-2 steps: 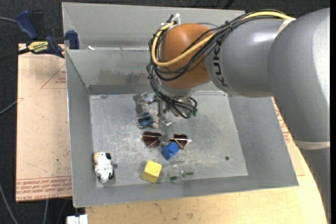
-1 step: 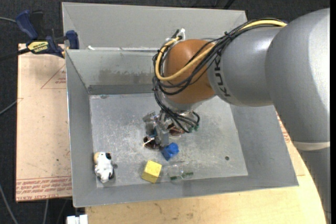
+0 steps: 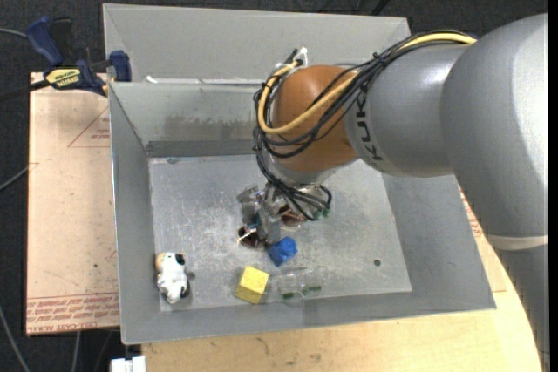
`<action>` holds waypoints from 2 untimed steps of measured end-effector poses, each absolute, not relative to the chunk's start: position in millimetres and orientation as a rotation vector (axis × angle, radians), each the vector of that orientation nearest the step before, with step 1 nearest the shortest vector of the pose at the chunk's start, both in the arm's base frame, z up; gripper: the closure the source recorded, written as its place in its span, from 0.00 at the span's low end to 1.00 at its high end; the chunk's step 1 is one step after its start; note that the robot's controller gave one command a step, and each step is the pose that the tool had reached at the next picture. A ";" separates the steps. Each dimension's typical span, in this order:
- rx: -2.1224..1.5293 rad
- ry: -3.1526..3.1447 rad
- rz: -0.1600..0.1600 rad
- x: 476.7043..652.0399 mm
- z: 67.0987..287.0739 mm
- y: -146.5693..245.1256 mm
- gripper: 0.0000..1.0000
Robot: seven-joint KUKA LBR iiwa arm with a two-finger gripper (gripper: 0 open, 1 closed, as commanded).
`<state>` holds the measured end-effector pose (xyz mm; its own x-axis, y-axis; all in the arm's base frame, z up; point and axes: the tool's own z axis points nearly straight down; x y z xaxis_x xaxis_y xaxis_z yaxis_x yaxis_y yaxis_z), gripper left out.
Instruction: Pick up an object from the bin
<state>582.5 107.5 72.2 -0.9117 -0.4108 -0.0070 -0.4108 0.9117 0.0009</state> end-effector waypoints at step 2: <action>-0.661 3.076 0.003 579.4 94.7 107.2 1.00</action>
Offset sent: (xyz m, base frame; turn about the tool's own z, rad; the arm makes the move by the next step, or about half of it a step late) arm -0.0001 0.0000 0.0685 0.0000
